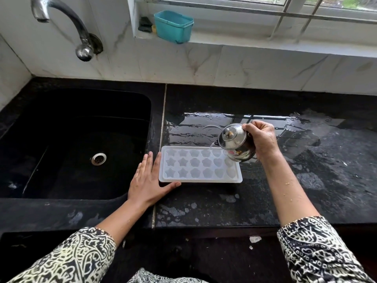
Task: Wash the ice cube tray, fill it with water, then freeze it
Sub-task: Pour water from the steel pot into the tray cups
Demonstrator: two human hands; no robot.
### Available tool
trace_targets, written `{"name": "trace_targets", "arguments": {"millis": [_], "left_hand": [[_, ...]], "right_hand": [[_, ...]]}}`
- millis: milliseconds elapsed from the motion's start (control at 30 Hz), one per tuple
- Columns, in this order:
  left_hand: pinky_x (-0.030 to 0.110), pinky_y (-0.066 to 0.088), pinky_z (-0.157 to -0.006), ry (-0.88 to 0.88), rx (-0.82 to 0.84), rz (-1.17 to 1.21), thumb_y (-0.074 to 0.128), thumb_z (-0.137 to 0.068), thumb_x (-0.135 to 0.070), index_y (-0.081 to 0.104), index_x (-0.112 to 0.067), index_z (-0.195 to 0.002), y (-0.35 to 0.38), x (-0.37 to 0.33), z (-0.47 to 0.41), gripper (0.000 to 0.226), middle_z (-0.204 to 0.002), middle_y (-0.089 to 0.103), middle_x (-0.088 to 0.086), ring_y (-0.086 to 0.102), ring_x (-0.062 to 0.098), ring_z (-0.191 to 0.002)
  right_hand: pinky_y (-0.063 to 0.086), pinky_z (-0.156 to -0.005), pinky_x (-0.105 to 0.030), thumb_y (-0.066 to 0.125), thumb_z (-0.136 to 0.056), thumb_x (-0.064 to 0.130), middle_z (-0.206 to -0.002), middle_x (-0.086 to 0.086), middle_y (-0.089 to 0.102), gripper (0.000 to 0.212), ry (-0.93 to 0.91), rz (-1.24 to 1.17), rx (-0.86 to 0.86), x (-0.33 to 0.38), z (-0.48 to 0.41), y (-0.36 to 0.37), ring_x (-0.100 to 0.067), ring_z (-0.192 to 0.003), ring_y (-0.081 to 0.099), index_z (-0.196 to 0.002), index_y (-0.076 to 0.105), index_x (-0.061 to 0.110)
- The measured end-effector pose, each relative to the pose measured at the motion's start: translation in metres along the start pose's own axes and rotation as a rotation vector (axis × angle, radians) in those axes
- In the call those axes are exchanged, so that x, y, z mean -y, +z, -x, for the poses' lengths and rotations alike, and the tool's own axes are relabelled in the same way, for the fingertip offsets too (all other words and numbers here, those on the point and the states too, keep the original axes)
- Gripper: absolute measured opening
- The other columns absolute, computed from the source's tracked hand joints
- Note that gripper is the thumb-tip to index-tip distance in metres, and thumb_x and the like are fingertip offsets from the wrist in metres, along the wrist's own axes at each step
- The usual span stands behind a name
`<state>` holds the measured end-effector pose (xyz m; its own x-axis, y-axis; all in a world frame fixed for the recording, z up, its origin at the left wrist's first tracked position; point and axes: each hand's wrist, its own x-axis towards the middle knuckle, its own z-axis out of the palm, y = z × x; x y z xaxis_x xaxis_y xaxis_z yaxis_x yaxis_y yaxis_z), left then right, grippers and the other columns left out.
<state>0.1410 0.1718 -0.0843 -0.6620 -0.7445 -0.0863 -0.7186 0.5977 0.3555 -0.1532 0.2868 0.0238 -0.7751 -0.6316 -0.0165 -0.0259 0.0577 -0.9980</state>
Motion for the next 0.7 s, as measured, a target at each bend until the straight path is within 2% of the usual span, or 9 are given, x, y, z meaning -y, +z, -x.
{"name": "trace_targets", "arguments": {"millis": [300, 533, 700], "left_hand": [[0.033, -0.008, -0.118, 0.003, -0.007, 0.006, 0.015, -0.057, -0.099, -0.019, -0.027, -0.150, 0.0010, 0.0003, -0.0003, 0.122, -0.160, -0.016, 0.004, -0.018, 0.015, -0.146], [0.033, -0.008, -0.118, 0.000, -0.002, -0.016, 0.013, -0.056, -0.099, -0.022, -0.026, -0.149, 0.0005, 0.0002, -0.0008, 0.122, -0.160, -0.015, 0.005, -0.018, 0.015, -0.146], [0.032, -0.009, -0.118, -0.001, 0.004, -0.025, 0.012, -0.057, -0.098, -0.024, -0.027, -0.147, 0.0007, 0.0001, -0.0015, 0.121, -0.160, -0.017, 0.004, -0.019, 0.015, -0.146]], "right_hand": [[0.039, -0.047, -0.019, 0.063, -0.084, 0.008, -0.049, 0.006, 0.044, 0.039, 0.000, 0.013, 0.010, 0.0014, 0.0010, 0.0019, -0.007, -0.047, 0.040, -0.054, 0.041, 0.017], [0.039, -0.051, -0.023, 0.063, -0.084, 0.009, -0.055, -0.001, 0.043, 0.038, -0.008, 0.026, 0.009, 0.0005, -0.0009, 0.0018, -0.011, -0.051, 0.041, -0.053, 0.042, 0.018], [0.040, -0.053, -0.022, 0.063, -0.084, 0.009, -0.056, 0.000, 0.045, 0.038, 0.017, -0.042, 0.009, -0.0004, -0.0028, 0.0004, -0.012, -0.054, 0.043, -0.053, 0.043, 0.019]]}}
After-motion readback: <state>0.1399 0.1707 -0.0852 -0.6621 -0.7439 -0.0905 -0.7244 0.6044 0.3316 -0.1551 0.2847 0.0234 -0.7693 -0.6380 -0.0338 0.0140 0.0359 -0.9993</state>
